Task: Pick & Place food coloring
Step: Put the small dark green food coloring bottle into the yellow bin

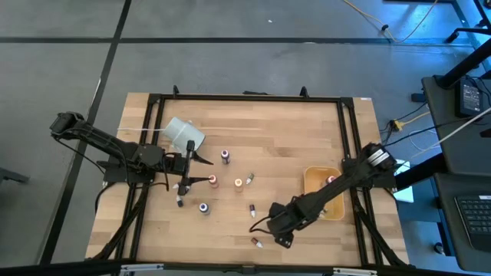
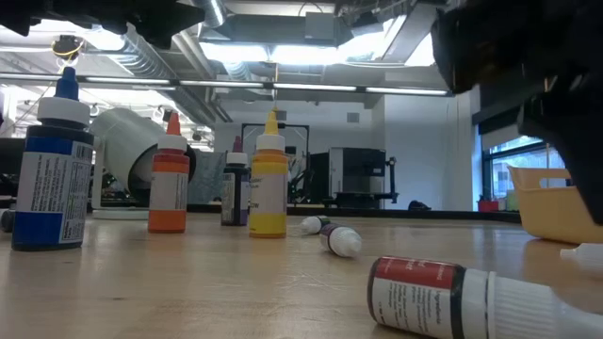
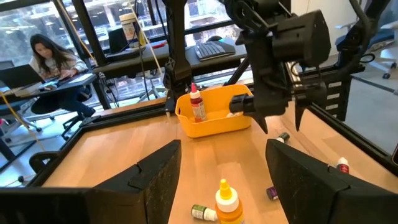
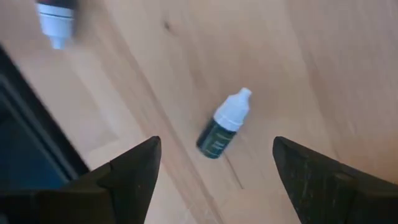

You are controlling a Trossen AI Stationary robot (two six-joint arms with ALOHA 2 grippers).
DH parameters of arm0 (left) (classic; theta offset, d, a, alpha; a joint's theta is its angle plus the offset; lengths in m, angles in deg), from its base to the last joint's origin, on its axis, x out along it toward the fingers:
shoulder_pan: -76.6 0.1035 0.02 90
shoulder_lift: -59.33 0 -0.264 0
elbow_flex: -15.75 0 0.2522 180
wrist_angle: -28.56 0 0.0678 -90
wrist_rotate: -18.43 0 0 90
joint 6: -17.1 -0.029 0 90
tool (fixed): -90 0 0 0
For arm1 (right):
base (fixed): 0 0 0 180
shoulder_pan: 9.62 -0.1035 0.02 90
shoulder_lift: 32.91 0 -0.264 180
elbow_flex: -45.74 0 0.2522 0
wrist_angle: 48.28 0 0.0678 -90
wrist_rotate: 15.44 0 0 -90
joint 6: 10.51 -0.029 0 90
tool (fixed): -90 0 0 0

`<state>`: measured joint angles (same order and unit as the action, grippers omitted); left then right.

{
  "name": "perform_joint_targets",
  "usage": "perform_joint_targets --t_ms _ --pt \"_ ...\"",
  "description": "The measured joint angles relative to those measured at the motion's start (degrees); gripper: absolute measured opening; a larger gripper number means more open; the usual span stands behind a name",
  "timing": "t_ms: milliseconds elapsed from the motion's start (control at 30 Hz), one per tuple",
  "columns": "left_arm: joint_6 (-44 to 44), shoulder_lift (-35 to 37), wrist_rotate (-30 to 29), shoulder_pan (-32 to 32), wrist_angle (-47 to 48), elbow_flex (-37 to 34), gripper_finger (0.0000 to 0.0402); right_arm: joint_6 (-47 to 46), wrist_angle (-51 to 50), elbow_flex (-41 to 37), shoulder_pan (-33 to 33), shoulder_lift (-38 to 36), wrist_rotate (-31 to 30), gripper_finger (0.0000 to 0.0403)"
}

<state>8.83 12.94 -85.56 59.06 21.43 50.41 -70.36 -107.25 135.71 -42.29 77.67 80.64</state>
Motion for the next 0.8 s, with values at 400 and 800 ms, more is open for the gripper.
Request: perform_joint_targets --t_ms 400,800 --pt "0.0 0.0 0.0 0.0 0.0 0.0 0.023 0.0 0.9 0.0 0.2 3.5 -0.5 0.031" --pt "0.0 0.0 0.0 0.0 0.1 0.0 0.0228 1.9 2.7 -2.3 0.2 3.3 -0.5 0.0258"
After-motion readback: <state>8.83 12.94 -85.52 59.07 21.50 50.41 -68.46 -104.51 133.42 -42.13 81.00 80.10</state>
